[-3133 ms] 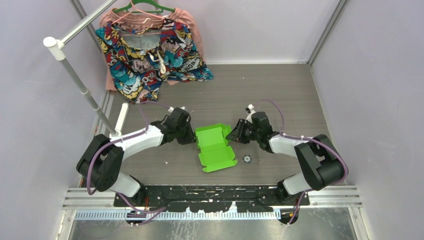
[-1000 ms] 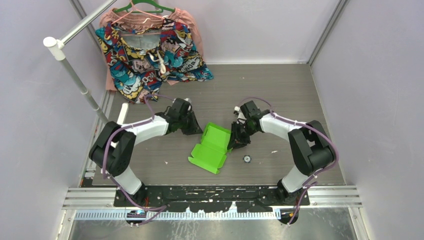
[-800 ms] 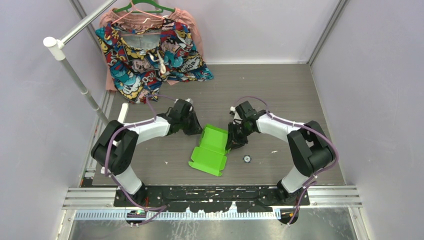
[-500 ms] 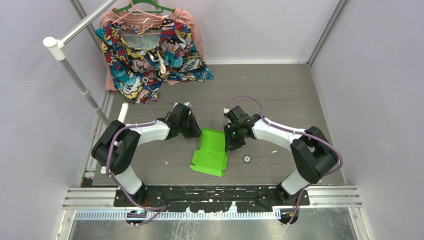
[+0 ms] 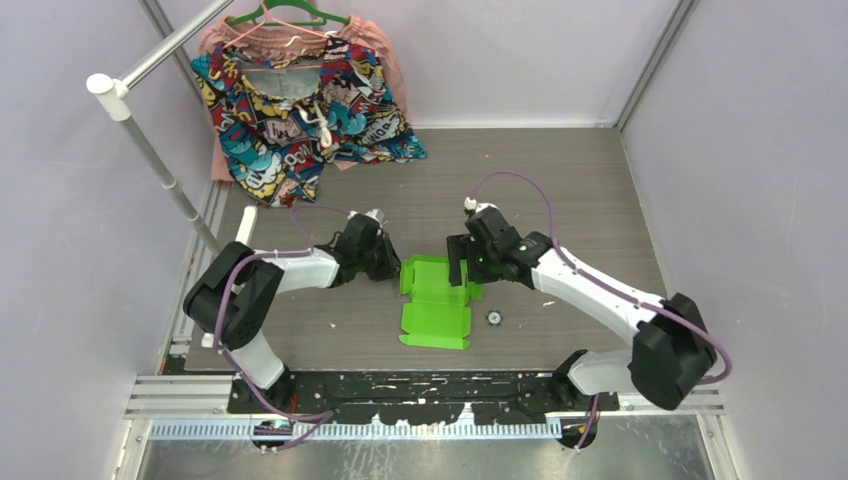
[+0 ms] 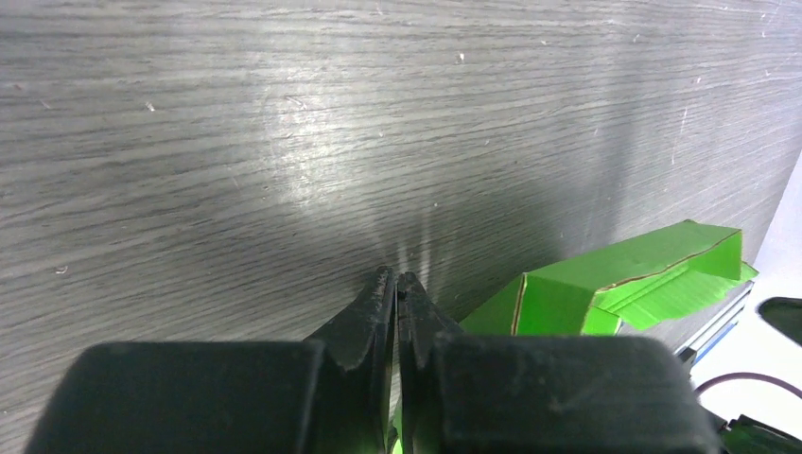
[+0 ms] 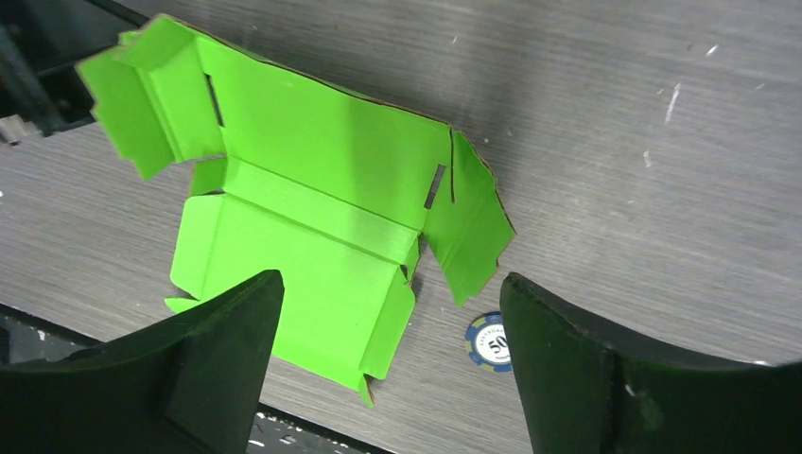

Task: Fold the paper box
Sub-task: Fold the paper box at the center of the board.

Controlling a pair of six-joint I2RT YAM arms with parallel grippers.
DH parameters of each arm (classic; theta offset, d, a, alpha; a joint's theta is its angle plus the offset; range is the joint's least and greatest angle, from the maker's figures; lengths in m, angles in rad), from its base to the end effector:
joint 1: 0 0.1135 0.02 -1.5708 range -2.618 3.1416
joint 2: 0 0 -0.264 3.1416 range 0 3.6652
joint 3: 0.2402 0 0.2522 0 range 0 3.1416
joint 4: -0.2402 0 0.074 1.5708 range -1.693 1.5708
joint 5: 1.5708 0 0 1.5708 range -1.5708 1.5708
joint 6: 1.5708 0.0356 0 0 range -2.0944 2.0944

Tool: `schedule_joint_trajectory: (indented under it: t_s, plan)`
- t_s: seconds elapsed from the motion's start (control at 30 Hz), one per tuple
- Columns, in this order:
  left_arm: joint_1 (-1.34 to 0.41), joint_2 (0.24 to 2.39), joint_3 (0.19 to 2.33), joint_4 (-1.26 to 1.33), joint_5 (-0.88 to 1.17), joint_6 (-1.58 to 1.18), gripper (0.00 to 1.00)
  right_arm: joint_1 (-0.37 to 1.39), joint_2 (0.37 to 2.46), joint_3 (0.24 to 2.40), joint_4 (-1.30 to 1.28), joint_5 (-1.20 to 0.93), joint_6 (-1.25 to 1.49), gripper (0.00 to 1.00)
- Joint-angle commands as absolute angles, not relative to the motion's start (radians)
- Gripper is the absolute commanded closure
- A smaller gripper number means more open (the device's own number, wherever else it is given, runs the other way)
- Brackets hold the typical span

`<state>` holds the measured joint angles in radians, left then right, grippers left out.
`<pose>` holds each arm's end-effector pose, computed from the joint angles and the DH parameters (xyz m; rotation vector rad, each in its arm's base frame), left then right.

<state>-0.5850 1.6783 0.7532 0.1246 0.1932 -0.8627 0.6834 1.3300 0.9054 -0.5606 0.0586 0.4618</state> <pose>0.2626 -0.1821 0.1383 -0.2537 2.5392 -0.8697 0.2072 0.1660 0.2324 -0.2642 2.5820 0.3600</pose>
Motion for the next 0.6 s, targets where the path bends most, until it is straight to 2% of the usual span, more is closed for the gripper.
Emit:
schedule_joint_trajectory:
  t_s: [0.0, 0.07, 0.1, 0.13, 0.17, 0.2, 0.23, 0.3, 0.43, 0.5, 0.57]
  plan:
    - [-0.588, 1.663, 0.753, 0.217, 0.197, -0.865, 0.94, 0.687, 1.229, 0.973, -0.587, 0.107, 0.415, 0.07]
    - [-0.589, 1.659, 0.759, 0.206, 0.189, -0.856, 0.95, 0.686, 1.225, 1.012, -0.605, 0.101, 0.375, 0.04]
    - [-0.586, 1.656, 0.765, 0.194, 0.184, -0.849, 0.94, 0.686, 1.232, 1.036, -0.613, 0.098, 0.337, 0.13]
    - [-0.580, 1.651, 0.773, 0.176, 0.179, -0.842, 0.95, 0.687, 1.245, 1.061, -0.618, 0.106, 0.313, 0.51]
    - [-0.574, 1.646, 0.777, 0.163, 0.177, -0.839, 0.95, 0.686, 1.260, 1.086, -0.623, 0.134, 0.294, 0.70]
    - [-0.566, 1.641, 0.778, 0.159, 0.183, -0.838, 0.95, 0.684, 1.277, 1.105, -0.618, 0.143, 0.268, 0.72]
    - [-0.559, 1.636, 0.784, 0.151, 0.192, -0.839, 0.95, 0.683, 1.294, 1.118, -0.608, 0.119, 0.232, 0.69]
    - [-0.542, 1.622, 0.795, 0.113, 0.201, -0.838, 0.95, 0.680, 1.324, 1.133, -0.572, 0.034, 0.168, 0.50]
    - [-0.529, 1.573, 0.782, 0.099, 0.198, -0.834, 0.95, 0.666, 1.393, 1.157, -0.501, -0.003, 0.087, 0.41]
    - [-0.530, 1.569, 0.786, 0.094, 0.208, -0.831, 0.95, 0.665, 1.427, 1.165, -0.479, -0.053, 0.023, 0.29]
    - [-0.529, 1.574, 0.791, 0.094, 0.216, -0.831, 0.94, 0.665, 1.467, 1.177, -0.469, -0.072, -0.054, 0.25]
